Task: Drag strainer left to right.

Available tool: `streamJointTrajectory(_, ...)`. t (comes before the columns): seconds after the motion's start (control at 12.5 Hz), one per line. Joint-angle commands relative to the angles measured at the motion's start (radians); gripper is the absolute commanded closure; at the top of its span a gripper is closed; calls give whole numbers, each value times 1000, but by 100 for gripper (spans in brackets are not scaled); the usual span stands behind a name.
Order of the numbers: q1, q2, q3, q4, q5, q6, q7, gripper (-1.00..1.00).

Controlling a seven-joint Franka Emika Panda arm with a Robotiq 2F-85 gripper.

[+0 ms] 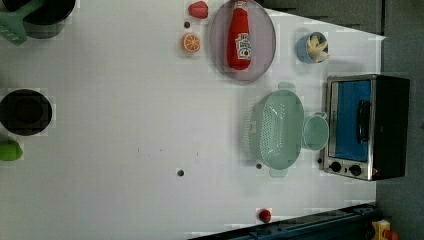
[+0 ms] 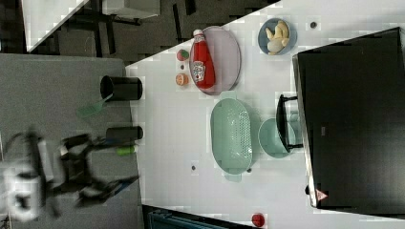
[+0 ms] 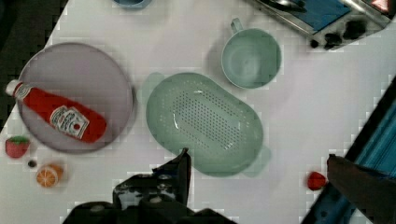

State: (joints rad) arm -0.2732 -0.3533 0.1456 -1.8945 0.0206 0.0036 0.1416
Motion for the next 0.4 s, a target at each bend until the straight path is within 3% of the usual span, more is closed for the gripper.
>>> streamJointTrajectory(0.08, 28, 58, 6, 3, 11, -59, -111, -100)
streamJointTrajectory(0.4, 28, 58, -8, 13, 9, -58, -146, -100)
